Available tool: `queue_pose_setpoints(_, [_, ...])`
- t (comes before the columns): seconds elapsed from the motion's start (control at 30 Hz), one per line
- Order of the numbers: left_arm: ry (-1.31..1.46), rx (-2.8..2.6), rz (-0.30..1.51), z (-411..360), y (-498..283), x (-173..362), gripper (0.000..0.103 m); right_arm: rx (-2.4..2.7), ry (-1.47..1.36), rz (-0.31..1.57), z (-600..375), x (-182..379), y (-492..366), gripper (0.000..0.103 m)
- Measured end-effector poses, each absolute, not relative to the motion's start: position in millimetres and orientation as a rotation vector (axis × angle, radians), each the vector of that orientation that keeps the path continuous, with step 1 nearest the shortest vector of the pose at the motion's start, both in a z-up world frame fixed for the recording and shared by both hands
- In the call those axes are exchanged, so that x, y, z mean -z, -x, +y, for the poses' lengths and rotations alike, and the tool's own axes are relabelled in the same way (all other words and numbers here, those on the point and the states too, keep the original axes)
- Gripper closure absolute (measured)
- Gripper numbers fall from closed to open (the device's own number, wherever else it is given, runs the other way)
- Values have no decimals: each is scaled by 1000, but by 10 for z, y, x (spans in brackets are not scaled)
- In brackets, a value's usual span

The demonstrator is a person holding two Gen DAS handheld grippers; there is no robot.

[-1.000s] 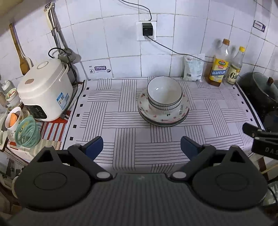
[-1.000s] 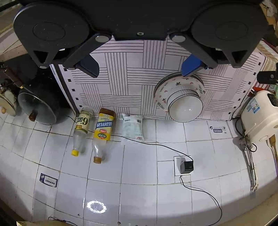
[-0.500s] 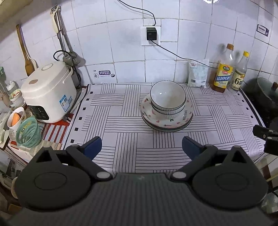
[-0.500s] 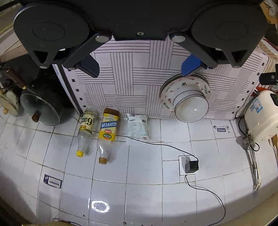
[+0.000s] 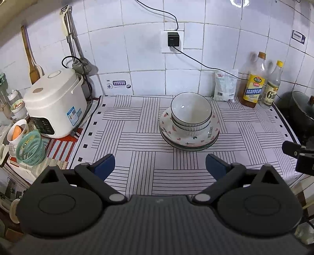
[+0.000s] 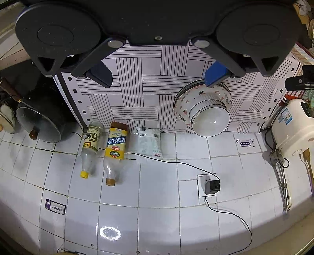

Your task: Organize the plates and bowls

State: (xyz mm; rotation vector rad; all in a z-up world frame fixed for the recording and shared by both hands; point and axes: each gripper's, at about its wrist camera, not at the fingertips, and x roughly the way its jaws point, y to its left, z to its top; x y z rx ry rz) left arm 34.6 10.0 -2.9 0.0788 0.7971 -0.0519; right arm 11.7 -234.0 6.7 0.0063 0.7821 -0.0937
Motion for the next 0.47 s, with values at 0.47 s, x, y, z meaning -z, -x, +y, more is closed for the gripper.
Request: queue_pose_setpoints(0.47, [-67,57,802,126,-461,33,1,89,13,800,-2303,-30,-200,1])
